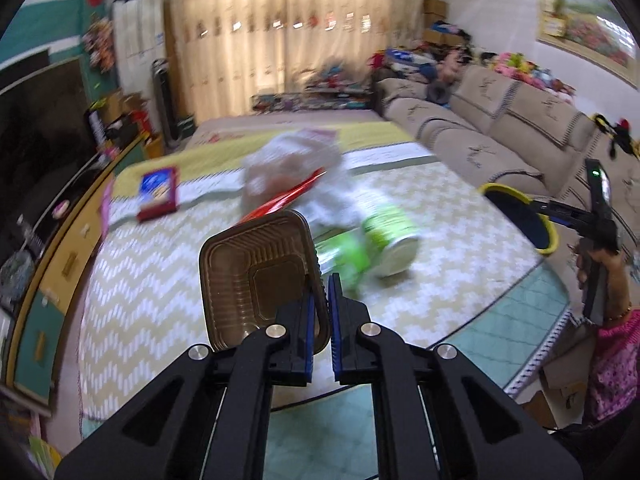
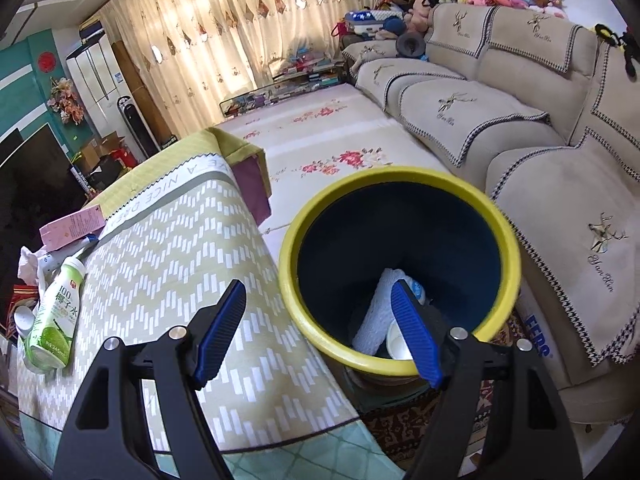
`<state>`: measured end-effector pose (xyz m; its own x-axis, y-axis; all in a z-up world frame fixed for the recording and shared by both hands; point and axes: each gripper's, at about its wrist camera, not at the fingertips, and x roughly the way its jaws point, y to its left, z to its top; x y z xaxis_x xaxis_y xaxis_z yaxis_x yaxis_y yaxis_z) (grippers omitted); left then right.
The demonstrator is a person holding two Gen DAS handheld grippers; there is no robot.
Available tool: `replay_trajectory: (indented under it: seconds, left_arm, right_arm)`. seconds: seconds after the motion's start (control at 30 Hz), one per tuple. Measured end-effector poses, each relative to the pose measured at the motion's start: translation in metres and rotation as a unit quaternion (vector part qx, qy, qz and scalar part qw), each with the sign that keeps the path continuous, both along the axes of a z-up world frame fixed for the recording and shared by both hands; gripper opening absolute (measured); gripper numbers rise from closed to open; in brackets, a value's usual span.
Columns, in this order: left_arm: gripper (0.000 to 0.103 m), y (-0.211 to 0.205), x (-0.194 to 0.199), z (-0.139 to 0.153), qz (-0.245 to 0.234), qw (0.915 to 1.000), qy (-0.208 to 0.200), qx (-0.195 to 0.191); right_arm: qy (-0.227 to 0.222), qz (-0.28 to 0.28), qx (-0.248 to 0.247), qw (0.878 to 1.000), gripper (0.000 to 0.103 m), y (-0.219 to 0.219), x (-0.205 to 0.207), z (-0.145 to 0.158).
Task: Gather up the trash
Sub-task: 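Carry the brown tray over the bin and release it with the left gripper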
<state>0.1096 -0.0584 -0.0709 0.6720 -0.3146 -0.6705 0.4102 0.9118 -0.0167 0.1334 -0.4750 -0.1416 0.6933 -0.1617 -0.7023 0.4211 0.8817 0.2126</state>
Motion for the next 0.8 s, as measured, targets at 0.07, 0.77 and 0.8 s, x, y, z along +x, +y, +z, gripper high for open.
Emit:
replay_trajectory:
  seconds: [0.07, 0.77, 0.8]
  left_arm:
    - [0.007, -0.019, -0.001, 0.009, -0.025, 0.9996, -0.009, -0.003]
    - [0.007, -0.33, 0.065, -0.002, -0.271, 0.9608, 0.056, -0.017]
    - [0.007, -0.35, 0.07, -0.007, -0.28, 0.9576, 0.066, -0.012]
  right_arm:
    - [-0.002, -0.005, -0.003, 1.0, 0.071, -0.003, -0.007, 0.003]
    - [-0.014, -0.098, -0.011, 0.995, 0.071, -0.082, -0.075, 0.003]
    - [-0.013, -0.102, -0.009, 0.995, 0.071, -0.087, -0.078, 0.002]
